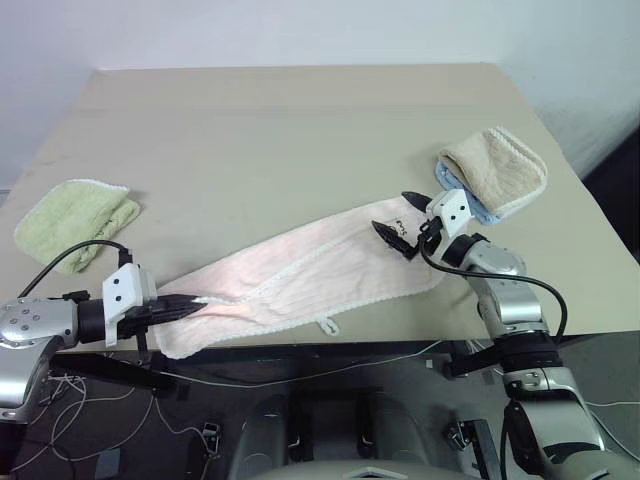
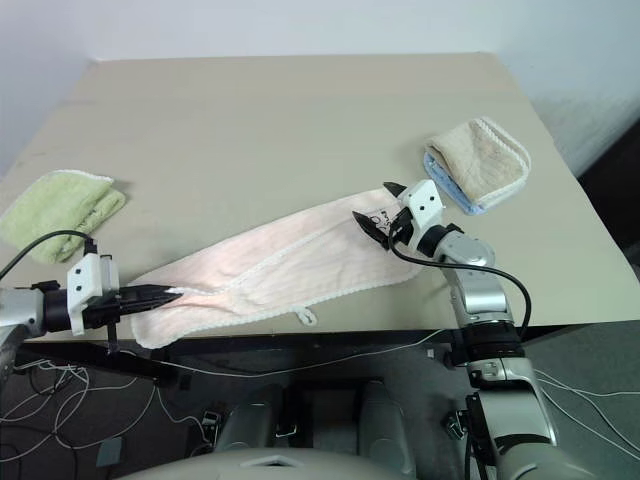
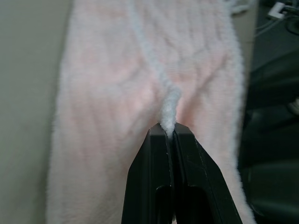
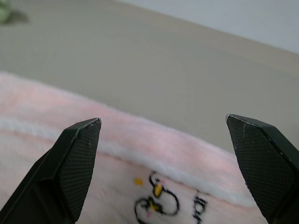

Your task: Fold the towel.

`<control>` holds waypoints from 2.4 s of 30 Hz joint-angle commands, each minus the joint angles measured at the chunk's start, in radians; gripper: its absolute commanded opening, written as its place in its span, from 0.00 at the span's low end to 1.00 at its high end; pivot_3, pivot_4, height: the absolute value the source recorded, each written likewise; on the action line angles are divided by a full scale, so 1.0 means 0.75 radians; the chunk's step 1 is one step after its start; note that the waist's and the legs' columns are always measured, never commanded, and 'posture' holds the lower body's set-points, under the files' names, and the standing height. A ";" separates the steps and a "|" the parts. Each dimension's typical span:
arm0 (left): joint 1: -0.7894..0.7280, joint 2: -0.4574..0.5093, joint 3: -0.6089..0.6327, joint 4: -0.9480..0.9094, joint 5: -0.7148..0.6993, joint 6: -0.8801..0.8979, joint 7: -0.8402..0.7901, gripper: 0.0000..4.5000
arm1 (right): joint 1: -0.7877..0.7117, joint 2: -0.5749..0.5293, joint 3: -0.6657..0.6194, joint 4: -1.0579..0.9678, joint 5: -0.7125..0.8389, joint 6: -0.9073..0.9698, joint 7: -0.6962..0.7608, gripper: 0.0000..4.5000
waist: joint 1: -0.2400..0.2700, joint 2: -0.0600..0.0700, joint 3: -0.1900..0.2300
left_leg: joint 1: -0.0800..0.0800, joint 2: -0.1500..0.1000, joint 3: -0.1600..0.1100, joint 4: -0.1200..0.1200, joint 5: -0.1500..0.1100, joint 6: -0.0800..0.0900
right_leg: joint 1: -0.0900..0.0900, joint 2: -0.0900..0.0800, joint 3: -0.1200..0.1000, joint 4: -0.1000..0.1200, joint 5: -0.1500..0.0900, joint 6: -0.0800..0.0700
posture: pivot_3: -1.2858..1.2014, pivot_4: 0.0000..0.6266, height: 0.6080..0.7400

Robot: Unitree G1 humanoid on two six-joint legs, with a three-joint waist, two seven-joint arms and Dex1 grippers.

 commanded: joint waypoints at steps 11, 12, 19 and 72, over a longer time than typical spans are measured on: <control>-0.009 -0.108 0.127 -0.030 -0.043 0.035 0.145 0.01 | -0.362 -0.263 0.247 0.573 -0.618 -0.536 -0.283 1.00 | -0.015 0.000 0.000 | 0.000 0.001 0.001 0.000 0.001 -0.001 | 0.000 0.002 0.000 0.000 0.000 0.000 | 0.52 0.24 1.00; -0.004 -0.110 0.129 -0.032 -0.043 0.033 0.147 0.01 | -0.388 -0.262 0.262 0.621 -0.647 -0.560 -0.319 1.00 | -0.017 0.000 0.000 | 0.000 0.001 0.001 0.000 0.001 -0.001 | 0.000 0.002 0.000 0.000 0.000 0.000 | 0.52 0.24 1.00; 0.017 -0.120 0.145 -0.047 -0.047 0.034 0.154 0.01 | -0.535 -0.250 0.396 0.884 -0.846 -0.694 -0.555 1.00 | -0.035 0.000 0.000 | 0.000 0.001 0.001 0.000 0.002 -0.001 | 0.001 0.002 0.000 0.000 0.000 0.001 | 0.52 0.24 1.00; -0.689 -0.122 0.357 0.496 -0.118 -0.006 0.491 0.00 | -0.445 -0.427 0.072 0.250 -0.054 -0.469 0.041 0.00 | -0.044 -0.001 0.002 | 0.006 0.003 0.007 0.000 0.003 -0.002 | 0.010 0.006 0.000 -0.002 -0.001 0.005 | 0.52 0.24 1.00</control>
